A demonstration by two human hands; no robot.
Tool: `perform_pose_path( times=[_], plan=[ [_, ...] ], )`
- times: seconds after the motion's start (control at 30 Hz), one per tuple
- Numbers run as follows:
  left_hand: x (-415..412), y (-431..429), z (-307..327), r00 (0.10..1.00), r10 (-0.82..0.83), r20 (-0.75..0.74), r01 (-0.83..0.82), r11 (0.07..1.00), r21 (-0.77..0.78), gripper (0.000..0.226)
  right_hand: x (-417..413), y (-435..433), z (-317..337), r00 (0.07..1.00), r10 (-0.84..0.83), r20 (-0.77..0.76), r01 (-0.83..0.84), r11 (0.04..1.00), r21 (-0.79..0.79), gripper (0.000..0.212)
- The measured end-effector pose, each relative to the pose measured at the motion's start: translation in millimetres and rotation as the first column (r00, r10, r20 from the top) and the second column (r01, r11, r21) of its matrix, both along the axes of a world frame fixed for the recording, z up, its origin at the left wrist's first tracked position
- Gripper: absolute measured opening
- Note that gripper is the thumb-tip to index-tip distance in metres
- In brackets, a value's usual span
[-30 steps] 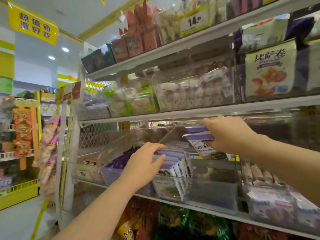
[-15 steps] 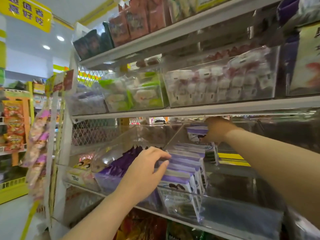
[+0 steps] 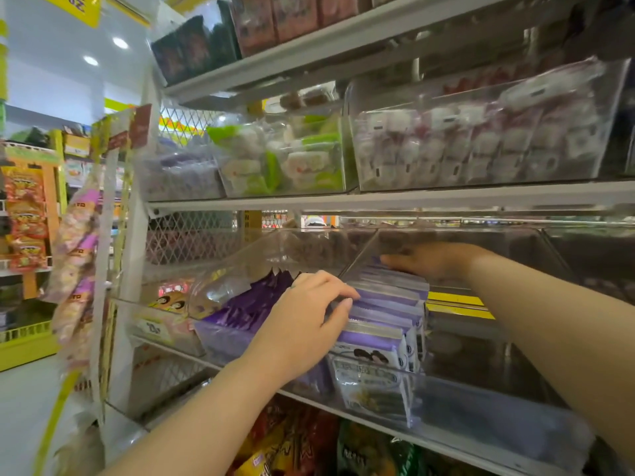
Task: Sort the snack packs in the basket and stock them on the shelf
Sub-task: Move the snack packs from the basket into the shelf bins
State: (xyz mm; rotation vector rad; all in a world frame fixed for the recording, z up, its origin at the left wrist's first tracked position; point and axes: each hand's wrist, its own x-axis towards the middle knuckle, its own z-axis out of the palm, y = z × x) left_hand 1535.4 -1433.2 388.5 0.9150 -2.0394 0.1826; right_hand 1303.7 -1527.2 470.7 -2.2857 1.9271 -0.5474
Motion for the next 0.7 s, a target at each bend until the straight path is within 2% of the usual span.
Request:
perform_pose_path(
  times=[0.07, 0.13, 0.23, 0.3, 0.37, 0.47, 0.57, 0.7],
  plan=[
    [2.3, 4.9, 2.4, 1.000, 0.003, -0.018, -0.003, 1.000, -0.011, 0.021, 6.9, 12.7, 6.3, 0.997, 0.021, -0.070, -0.033, 0.985, -0.167, 0.063],
    [6.7, 11.9, 2.3, 0.999, 0.018, -0.047, -0.020, 0.999, -0.037, 0.020, 20.0, 33.3, 8.3, 0.998, 0.011, -0.063, -0.031, 0.945, -0.325, 0.048],
    [18.6, 25.8, -7.7, 0.993, 0.045, -0.106, -0.055, 0.995, -0.086, 0.019, 48.4, 70.6, -4.2, 0.991, 0.091, -0.098, -0.131, 0.814, -0.566, 0.030],
    [30.0, 34.3, -21.5, 0.986, 0.074, -0.148, -0.091, 0.990, -0.109, 0.020, 71.3, 96.3, -18.6, 0.970, 0.207, -0.130, -0.241, 0.716, -0.655, 0.024],
    [43.7, 42.7, -43.7, 0.972, 0.113, -0.205, -0.139, 0.984, -0.114, 0.018, 96.3, 116.7, -37.1, 0.945, 0.286, -0.161, -0.316, 0.660, -0.681, 0.020],
    [69.9, 53.3, -93.5, 0.936, 0.213, -0.282, -0.237, 0.970, -0.052, 0.016, 138.5, 133.9, -73.2, 0.898, 0.365, -0.244, -0.431, 0.627, -0.649, 0.018],
    [103.5, 63.2, -148.3, 0.900, 0.321, -0.294, -0.298, 0.947, 0.121, 0.020, 179.6, 139.7, -119.3, 0.840, 0.442, -0.315, -0.541, 0.639, -0.547, 0.019],
    [149.9, 74.0, -204.2, 0.844, 0.451, -0.291, -0.375, 0.883, 0.283, 0.020, 224.4, 134.6, -187.3, 0.767, 0.562, -0.310, -0.642, 0.673, -0.368, 0.023]
  ],
)
